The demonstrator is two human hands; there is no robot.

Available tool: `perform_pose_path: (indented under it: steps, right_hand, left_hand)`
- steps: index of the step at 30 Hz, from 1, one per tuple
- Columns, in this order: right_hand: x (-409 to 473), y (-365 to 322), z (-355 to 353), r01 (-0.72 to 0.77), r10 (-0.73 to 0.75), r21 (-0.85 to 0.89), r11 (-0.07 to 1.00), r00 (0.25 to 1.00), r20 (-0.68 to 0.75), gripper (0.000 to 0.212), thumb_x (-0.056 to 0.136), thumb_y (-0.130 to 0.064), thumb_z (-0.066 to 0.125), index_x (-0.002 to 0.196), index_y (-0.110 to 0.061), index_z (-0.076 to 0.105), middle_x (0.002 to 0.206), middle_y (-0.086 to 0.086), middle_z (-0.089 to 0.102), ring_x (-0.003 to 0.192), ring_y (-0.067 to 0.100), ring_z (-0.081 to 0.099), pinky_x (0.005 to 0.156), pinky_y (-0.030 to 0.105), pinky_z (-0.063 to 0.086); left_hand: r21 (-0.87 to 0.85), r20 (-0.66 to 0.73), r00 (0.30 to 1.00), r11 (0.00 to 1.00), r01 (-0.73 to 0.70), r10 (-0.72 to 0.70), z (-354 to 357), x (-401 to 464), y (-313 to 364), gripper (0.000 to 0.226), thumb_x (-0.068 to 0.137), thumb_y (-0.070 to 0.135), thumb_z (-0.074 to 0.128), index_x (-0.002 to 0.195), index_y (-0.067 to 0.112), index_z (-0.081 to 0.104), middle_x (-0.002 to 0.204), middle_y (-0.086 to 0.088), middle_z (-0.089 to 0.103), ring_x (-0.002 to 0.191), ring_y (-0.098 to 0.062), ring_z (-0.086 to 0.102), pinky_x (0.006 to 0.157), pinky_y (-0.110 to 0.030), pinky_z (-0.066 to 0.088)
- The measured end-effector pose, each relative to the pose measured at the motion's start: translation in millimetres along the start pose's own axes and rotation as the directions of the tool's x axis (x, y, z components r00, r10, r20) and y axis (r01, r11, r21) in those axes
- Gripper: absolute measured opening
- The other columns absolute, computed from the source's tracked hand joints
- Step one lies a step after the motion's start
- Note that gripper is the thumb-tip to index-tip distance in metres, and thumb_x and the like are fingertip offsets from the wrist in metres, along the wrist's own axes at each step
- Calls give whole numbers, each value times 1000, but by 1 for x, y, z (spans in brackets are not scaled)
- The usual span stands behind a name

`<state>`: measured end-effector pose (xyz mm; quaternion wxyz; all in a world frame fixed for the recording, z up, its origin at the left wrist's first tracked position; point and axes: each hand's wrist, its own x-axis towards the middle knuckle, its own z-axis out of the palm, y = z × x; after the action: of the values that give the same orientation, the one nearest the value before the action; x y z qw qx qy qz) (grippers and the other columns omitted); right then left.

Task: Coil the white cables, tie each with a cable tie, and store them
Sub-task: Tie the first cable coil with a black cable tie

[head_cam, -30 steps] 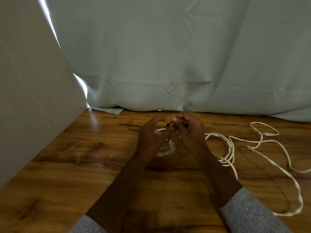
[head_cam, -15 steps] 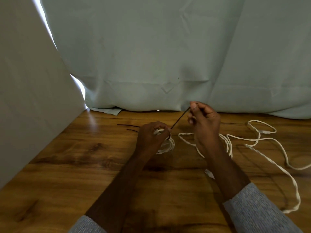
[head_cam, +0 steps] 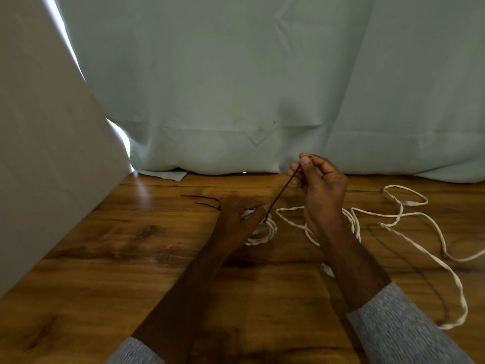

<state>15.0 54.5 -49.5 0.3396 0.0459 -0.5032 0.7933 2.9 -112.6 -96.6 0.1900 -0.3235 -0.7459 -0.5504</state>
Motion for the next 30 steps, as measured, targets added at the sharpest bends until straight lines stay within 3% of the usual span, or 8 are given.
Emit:
perform_pose_path:
  steps: [6, 11, 13, 18, 21, 24, 27, 30]
  right_hand:
    - [2, -3, 0, 31, -30, 35, 999, 999, -24, 7, 95, -4, 65, 97, -6, 71, 73, 6, 74, 68, 21, 70, 63, 26, 54]
    - [-3, 0, 4, -1, 1, 21, 1000, 1000, 5, 11, 96, -12, 65, 105, -8, 71, 82, 6, 75, 73, 21, 71, 61, 27, 54]
    - [-3, 2, 4, -15, 15, 5, 1000, 1000, 11, 14, 97, -15, 65, 108, -8, 71, 86, 7, 76, 75, 20, 72, 61, 28, 54]
    - [-9, 9, 6, -121, 131, -62, 991, 975, 182, 17, 99, -16, 60, 115, -17, 66, 94, 4, 77, 85, 16, 70, 64, 27, 53]
    - [-14, 20, 6, -124, 199, -258, 958, 935, 292, 15, 98, -16, 61, 109, -20, 72, 100, -1, 77, 93, 10, 70, 70, 24, 52]
    - [-19, 31, 4, 12, 168, -479, 878, 928, 331, 20, 101, -22, 59, 94, -18, 77, 87, -9, 76, 84, 3, 70, 74, 21, 50]
    - [-19, 35, 4, -34, 205, -529, 848, 941, 268, 35, 104, -31, 53, 79, -15, 72, 64, -8, 66, 60, 3, 60, 61, 22, 45]
    - [-19, 36, 4, -94, 245, -542, 835, 946, 212, 40, 103, -33, 54, 77, -7, 69, 59, -2, 60, 56, 8, 56, 56, 25, 43]
  left_hand:
    - [-8, 40, 999, 1000, -14, 14, 1, 1, 2, 20, 91, -4, 62, 73, -2, 70, 67, -12, 66, 65, -23, 63, 62, -40, 48]
    - [-134, 40, 989, 980, 148, -143, -5, -1, 6, 10, 87, -1, 69, 92, 3, 77, 84, -5, 75, 77, -16, 72, 68, -26, 57]
    - [-130, 60, 986, 979, 159, -153, -6, -1, 5, 9, 86, 1, 72, 92, 3, 78, 85, -6, 76, 73, -17, 72, 67, -28, 58]
    - [-142, 20, 979, 968, 205, -204, -11, 0, 1, 9, 88, 3, 71, 83, 8, 77, 74, -1, 73, 49, -22, 63, 52, -32, 52]
    - [-146, -13, 975, 965, 217, -221, -11, 0, 2, 10, 89, 4, 70, 82, 7, 76, 73, -1, 72, 45, -31, 59, 47, -29, 49]
    - [-128, -23, 975, 968, 215, -220, -11, 1, 2, 9, 90, 5, 70, 83, 6, 77, 75, -2, 73, 45, -28, 59, 48, -29, 48]
    - [-128, 9, 974, 966, 225, -226, -9, 0, 1, 11, 90, 7, 70, 81, 5, 76, 75, -6, 72, 49, -34, 61, 52, -32, 51]
    - [-143, 61, 970, 960, 242, -236, -7, -2, 4, 12, 90, 6, 70, 79, 8, 77, 72, -6, 71, 53, -29, 63, 58, -39, 55]
